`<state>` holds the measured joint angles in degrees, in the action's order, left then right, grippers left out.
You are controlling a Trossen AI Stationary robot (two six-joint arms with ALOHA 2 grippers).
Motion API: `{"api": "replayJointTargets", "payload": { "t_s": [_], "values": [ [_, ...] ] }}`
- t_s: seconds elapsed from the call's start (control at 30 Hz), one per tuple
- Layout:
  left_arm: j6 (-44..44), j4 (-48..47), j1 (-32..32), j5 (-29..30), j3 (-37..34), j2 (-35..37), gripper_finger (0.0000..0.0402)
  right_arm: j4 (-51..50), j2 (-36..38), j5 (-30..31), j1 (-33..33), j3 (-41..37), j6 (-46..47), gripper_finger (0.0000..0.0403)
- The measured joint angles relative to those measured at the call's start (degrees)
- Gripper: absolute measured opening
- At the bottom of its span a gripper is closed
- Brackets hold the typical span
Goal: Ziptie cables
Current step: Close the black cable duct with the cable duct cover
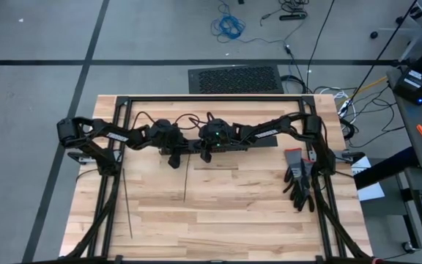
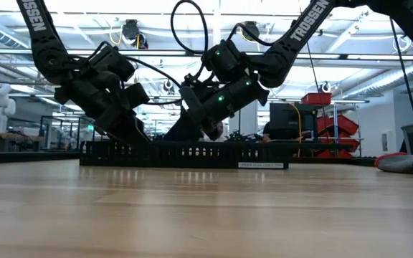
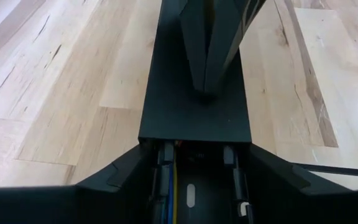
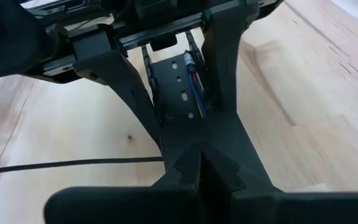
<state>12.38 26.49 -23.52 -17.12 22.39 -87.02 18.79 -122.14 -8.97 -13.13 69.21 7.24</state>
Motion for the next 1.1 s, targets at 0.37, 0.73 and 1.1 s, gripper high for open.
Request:
{"api": "replayJointTargets", "payload": {
  "t_s": [0.37,0.73,1.1],
  "values": [
    [-0.1,-4.3,-0.8,-2.8,0.1,1.5,0.0312,-0.4,-0.1,-0.3,0.0,0.0,-0.2,0.0],
    [1.9,-19.9,-2.7,0.7,2.5,11.2,0.032,-1.1,-0.1,-0.2,0.0,0.1,-0.4,0.0],
    [1.6,-16.5,-2.7,0.7,0.7,8.1,0.032,-1.0,-0.1,-0.2,0.0,0.0,-0.4,0.0]
  ]
}}
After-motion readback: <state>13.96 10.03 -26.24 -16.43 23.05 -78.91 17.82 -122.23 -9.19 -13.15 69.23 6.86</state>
